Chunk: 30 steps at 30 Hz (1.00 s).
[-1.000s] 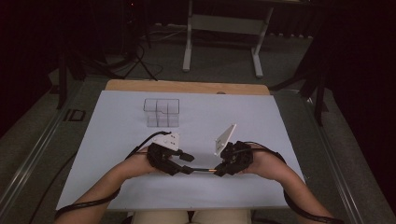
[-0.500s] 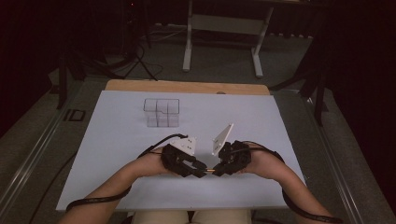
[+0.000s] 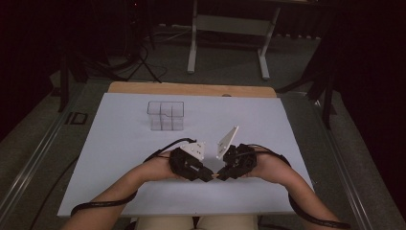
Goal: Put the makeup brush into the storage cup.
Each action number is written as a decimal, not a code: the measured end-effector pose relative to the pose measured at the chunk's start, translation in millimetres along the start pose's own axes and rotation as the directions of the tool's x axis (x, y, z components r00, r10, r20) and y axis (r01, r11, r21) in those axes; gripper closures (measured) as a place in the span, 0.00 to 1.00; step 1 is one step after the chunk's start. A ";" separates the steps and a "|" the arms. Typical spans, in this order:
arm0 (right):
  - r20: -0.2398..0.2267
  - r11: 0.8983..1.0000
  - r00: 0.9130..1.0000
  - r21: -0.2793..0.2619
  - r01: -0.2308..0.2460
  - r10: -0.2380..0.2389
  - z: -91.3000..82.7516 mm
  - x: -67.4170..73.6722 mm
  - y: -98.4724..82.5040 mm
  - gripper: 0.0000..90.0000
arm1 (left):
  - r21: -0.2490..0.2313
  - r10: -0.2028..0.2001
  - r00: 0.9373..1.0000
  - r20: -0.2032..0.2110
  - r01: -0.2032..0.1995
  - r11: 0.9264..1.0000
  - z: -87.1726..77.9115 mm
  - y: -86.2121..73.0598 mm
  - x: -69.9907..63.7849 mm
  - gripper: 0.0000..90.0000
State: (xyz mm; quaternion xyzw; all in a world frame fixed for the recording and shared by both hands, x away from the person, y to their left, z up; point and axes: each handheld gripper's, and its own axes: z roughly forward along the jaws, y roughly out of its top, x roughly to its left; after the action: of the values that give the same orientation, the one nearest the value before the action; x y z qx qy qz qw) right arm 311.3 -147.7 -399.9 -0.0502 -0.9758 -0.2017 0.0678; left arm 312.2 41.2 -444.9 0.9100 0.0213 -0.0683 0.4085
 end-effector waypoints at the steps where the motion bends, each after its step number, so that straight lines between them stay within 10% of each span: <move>1: -0.003 1.000 1.000 -0.005 -0.003 0.003 0.0 -0.3 0.0 0.94 | 0.005 0.001 1.000 0.003 -0.001 1.000 0.8 0.0 -0.6 0.91; 13: 0.017 1.000 1.000 0.003 0.011 -0.011 2.6 1.4 1.0 0.89 | 0.031 0.015 1.000 -0.008 -0.015 0.999 0.9 -1.1 -1.4 0.94; 30: 0.091 0.991 0.994 -0.122 -0.045 0.056 -17.2 -1.8 -14.3 0.69 | -0.115 -0.077 0.994 -0.083 0.067 0.991 -18.6 -20.4 2.4 0.94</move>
State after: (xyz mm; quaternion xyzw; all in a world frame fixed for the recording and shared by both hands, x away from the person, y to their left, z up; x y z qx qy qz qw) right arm 313.2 -167.8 -390.0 -0.0885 -0.9624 -0.2557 0.0237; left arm 314.6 68.6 -448.1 0.8863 0.0755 -0.0421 0.4549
